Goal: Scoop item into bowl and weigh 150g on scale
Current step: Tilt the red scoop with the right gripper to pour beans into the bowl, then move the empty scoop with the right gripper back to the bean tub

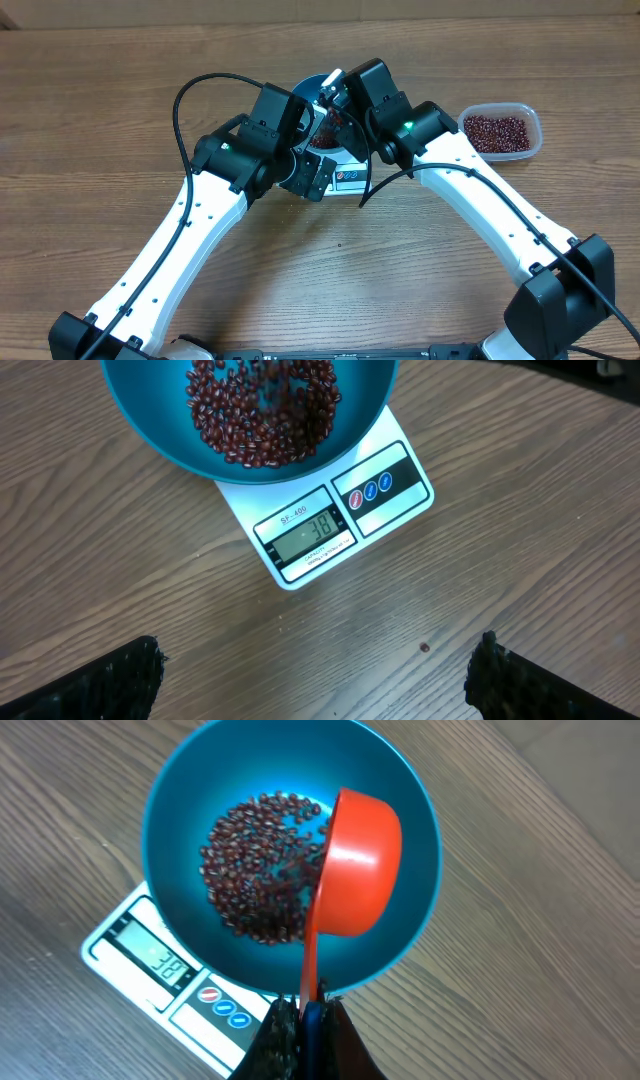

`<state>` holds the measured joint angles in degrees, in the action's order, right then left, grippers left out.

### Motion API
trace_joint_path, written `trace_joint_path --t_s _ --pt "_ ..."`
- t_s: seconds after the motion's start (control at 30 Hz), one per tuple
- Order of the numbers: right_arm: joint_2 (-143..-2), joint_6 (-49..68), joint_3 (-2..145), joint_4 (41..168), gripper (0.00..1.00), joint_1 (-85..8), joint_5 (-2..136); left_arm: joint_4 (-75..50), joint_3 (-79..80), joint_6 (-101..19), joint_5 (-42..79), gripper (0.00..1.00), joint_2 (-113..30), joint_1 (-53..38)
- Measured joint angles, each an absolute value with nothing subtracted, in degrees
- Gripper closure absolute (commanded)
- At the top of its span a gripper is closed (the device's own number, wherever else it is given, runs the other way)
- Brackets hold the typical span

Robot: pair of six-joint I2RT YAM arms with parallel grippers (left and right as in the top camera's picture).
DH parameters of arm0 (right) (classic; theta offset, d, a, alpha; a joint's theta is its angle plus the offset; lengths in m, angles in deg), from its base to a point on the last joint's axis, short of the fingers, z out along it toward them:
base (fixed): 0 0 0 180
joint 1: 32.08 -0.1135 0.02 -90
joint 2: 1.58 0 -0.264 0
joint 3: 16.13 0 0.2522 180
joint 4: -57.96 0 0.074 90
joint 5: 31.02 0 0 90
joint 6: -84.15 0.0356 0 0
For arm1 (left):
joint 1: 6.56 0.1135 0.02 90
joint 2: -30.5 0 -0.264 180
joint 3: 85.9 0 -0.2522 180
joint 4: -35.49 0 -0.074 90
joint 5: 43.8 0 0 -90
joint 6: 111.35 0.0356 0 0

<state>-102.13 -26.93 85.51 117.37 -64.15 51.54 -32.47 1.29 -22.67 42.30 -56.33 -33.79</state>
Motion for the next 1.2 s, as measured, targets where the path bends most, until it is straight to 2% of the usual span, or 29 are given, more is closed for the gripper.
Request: trace_joint_path --t_s 0.77,1.03,1.2 --pt "-102.13 -32.85 85.7 117.2 0.96 -65.51 47.99 -33.17 1.34 -22.67 42.26 0.0 -56.27 -33.81" --pt "-102.13 -29.64 85.7 117.15 0.96 -65.6 48.04 -32.73 1.34 -22.67 42.1 0.0 -56.27 -33.79" --pt "-100.56 -25.7 85.7 117.55 0.96 -63.13 55.4 -32.66 1.34 -22.67 42.1 0.0 -56.27 -33.79"
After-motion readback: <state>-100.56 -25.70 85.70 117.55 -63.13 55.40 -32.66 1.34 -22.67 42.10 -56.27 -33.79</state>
